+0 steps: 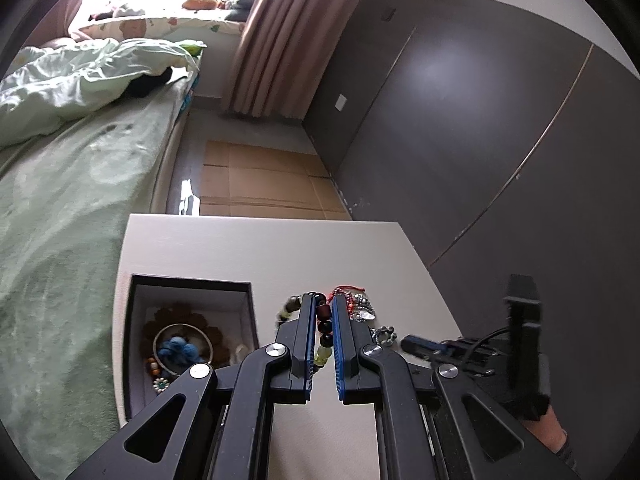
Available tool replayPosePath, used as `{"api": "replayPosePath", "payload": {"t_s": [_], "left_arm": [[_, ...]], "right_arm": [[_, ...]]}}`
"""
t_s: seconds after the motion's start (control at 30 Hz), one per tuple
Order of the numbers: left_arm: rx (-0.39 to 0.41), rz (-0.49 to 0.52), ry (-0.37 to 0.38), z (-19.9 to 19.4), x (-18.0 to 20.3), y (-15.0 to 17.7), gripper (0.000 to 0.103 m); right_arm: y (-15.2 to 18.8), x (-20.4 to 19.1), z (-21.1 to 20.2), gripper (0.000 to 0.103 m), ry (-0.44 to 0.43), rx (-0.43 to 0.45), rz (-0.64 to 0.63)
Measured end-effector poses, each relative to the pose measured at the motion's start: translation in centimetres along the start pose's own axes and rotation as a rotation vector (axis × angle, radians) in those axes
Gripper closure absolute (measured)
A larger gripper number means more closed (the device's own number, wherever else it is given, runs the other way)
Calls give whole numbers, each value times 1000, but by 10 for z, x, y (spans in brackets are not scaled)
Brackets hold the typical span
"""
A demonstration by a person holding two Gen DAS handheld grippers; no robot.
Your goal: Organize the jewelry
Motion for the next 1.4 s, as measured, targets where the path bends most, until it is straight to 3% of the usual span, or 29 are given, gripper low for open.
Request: {"api": "replayPosePath", "payload": {"t_s": [0.17,0.33,0.4,0.53,0.77,1.03,1.27,1.4], "left_arm": [[20,-18,4,-10,-8,-1,95],[33,-35,6,-18,-14,2,95],[34,-36,3,-20,-16,3,95],[41,-41,-4,-25,-22,3,95],[57,-56,-12,-28,-35,-1,95],[63,-79,-22,-32,-47,1,95],[59,-91,-23,-32,-52,4,95],[60,-97,-25,-31,-56,2,95]], "right_arm": [[-11,-7,-25,102,-13,57,-6],[-20,-23,-16,102,-12,18,-69],[-22,-13,-4,93,42,-14,-58],[-26,-2,12,65,64,-59,-31],[-19,0,27,66,101,-123,-95],[-15,9,25,67,34,-155,-52],[-24,16,28,82,20,-145,10],[-30,17,30,83,34,-138,11]]}}
Point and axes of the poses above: each gripper's, at about its wrist camera, not at the fingertips, and z roughly the way its jaws point, x to its right, y to its underside, the point moved 9 cm from there along z, roughly the way its jaws point, and after that the axes turned 5 degrees about z, right-handed, at the moved point
